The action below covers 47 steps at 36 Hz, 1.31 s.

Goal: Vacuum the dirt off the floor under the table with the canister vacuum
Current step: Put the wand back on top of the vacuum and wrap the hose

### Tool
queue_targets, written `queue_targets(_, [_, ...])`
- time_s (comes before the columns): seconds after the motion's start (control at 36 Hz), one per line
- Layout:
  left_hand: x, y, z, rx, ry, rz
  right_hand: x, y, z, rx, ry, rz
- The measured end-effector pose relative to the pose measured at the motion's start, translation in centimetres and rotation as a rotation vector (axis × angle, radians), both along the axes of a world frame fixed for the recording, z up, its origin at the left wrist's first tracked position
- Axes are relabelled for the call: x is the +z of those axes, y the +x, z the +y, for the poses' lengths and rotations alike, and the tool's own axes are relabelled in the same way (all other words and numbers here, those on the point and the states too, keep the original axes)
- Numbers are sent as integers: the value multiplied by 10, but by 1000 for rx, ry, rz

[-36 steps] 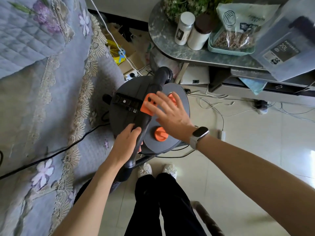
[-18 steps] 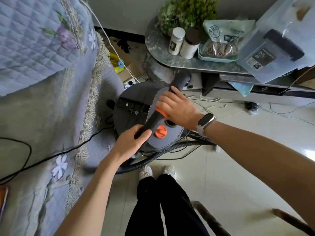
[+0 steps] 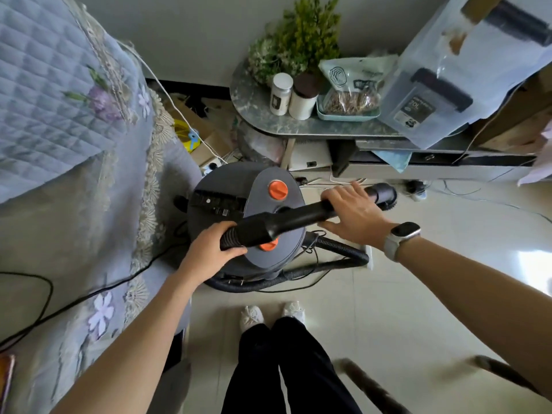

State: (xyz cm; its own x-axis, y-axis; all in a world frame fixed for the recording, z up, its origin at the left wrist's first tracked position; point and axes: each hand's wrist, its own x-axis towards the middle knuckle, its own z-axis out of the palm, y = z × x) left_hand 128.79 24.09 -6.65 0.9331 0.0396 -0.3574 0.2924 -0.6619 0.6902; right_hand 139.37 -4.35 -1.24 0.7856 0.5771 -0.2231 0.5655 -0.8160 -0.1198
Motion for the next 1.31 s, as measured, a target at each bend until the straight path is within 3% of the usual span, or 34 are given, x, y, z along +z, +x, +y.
queue_targets(0.11, [21, 2, -21, 8, -88, -60, 14, -10, 24, 142, -59, 148])
queue_targets(0.25, [43, 6, -22, 55, -160, -79, 20, -14, 38, 157, -38, 52])
queue_targets(0.33, [38, 10, -5, 46, -139, 1, 26, -9, 39, 137, 17, -63])
queue_targets(0.42, [19, 7, 17, 106, -103, 81, 34, -1, 36, 48, 79, -123])
queue_targets(0.53, [-11, -7, 36, 275, -225, 181, 44, 2, 28, -152, 116, -152])
queue_targets(0.69, [-35, -15, 30, 321, -307, 230, 44, 0, 21, -526, 183, -121])
queue_targets(0.78, [-31, -7, 22, 345, -264, 142, 37, -4, 23, -684, 221, -76])
queue_targets(0.92, [12, 24, 13, 464, -137, -167, 28, -13, 29, -812, 329, 2])
queue_targets(1.06, [49, 70, 21, 419, -53, -406, 26, -16, 37, -874, 681, 124])
queue_targets(1.19, [56, 92, 18, 412, 1, -458, 30, -6, 48, -907, 900, 95])
queue_targets(1.31, [34, 82, 18, 362, -65, -415, 30, 5, 49, -930, 876, -7])
